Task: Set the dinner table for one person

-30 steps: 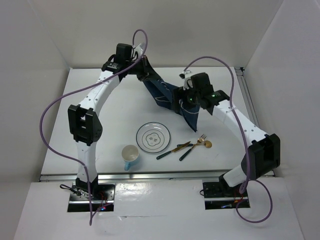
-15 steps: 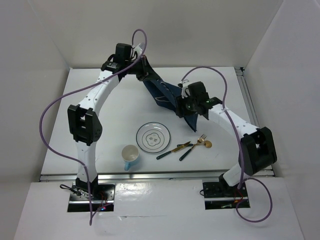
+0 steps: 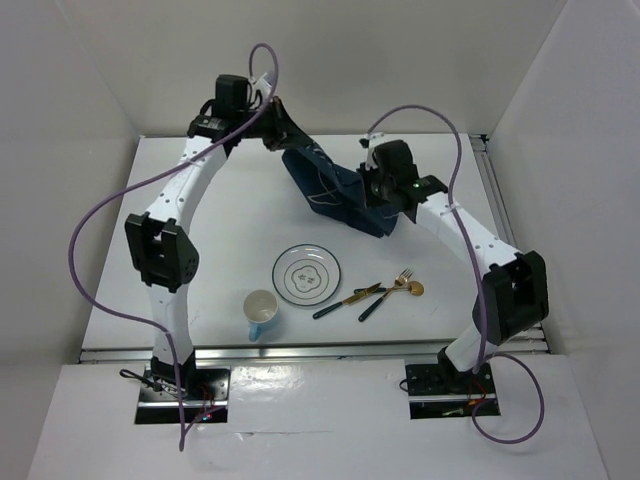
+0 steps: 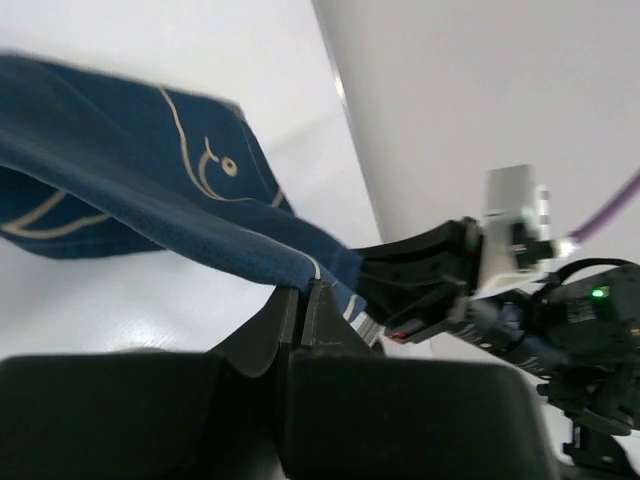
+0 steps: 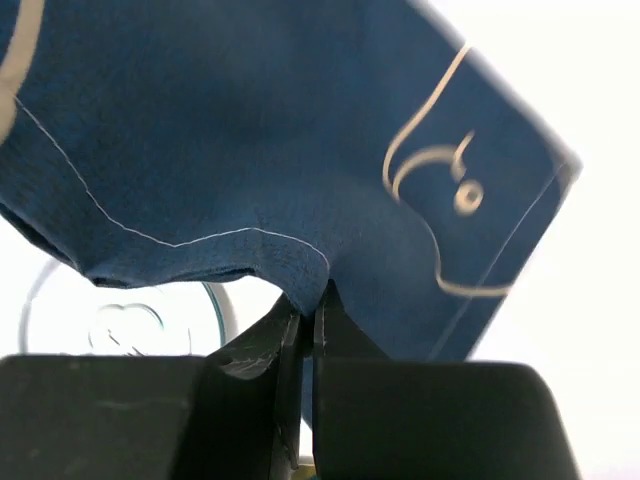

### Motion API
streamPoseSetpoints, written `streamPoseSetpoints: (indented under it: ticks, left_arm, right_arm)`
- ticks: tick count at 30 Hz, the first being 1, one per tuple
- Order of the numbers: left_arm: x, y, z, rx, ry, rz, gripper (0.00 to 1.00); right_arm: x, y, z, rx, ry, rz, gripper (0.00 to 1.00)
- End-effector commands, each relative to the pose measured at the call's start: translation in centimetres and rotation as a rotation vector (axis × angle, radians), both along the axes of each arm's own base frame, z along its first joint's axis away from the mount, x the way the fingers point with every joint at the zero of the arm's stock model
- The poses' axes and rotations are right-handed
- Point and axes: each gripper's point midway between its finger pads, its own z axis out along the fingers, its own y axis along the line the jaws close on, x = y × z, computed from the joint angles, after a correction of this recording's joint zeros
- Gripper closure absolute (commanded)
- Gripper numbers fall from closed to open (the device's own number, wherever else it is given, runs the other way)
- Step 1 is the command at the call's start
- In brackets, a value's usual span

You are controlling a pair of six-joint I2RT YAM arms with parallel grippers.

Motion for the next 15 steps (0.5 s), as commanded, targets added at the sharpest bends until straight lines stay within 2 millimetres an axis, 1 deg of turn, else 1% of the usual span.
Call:
streamPoseSetpoints:
  ticks: [1, 2, 3, 4, 5, 6, 7, 8, 9, 10, 11, 12, 13, 14, 15]
  left_arm:
    - [-2.2, 3.2, 11.1, -0.094, -0.225, 0.03, 1.0]
    - [-2.4, 3.9, 12.1, -0.106, -0.238, 0.049, 1.0]
    - [-2.1, 5.5, 13.1, -0.112, -0.257, 0.084, 1.0]
    - [-2.9, 6.7, 14.6, -0.12, -0.279, 0.107, 1.0]
    - [-2.7, 8.6, 15.5, -0.132, -0.29, 0.154, 1.0]
    - [-3.1, 9.7, 16.8, -0.14, -0.32, 0.177, 1.0]
    - [-4.2, 10.8, 18.1, -0.147, -0.34, 0.201, 1.0]
    - [-4.0, 13.0, 18.8, -0.15, -0.352, 0.252, 1.0]
    - [-4.3, 14.1, 19.6, -0.146, -0.375, 0.283, 1.0]
    - [-5.4, 15.0, 21.0, -0.152, -0.401, 0.307, 1.0]
    - [-5.8, 16.0, 22.0, -0.156, -0.419, 0.331, 1.0]
    - [-6.0, 17.8, 22.8, -0.148, -0.445, 0.372, 1.0]
    - [-6.6, 18.6, 23.8, -0.144, -0.471, 0.391, 1.0]
    - [-7.0, 20.0, 24.7, -0.143, -0.491, 0.428, 1.0]
    - [-7.1, 20.6, 25.0, -0.139, -0.502, 0.442, 1.0]
  right_arm:
    - [1.3, 0.1, 11.0, 0.046, -0.236, 0.0, 1.0]
    - [1.1, 0.6, 12.4, 0.064, -0.252, 0.036, 1.0]
    - [1.2, 1.1, 13.3, 0.071, -0.258, 0.059, 1.0]
    - [1.1, 1.3, 15.8, 0.082, -0.287, 0.077, 1.0]
    - [0.8, 2.2, 16.7, 0.093, -0.296, 0.115, 1.0]
    - [0.7, 2.4, 16.9, 0.096, -0.282, 0.128, 1.0]
    - [0.3, 3.4, 18.9, 0.119, -0.315, 0.156, 1.0]
    - [-0.6, 4.6, 19.8, 0.141, -0.321, 0.203, 1.0]
    - [-0.9, 5.6, 19.9, 0.149, -0.312, 0.233, 1.0]
    - [-1.2, 6.6, 21.1, 0.169, -0.333, 0.263, 1.0]
    - [-1.8, 7.6, 21.3, 0.176, -0.328, 0.307, 1.0]
    - [-2.6, 9.6, 21.4, 0.189, -0.324, 0.359, 1.0]
    - [-3.3, 10.7, 22.5, 0.205, -0.338, 0.39, 1.0]
    - [-4.5, 12.7, 22.2, 0.212, -0.325, 0.456, 1.0]
    - [-5.0, 13.7, 22.5, 0.218, -0.328, 0.478, 1.0]
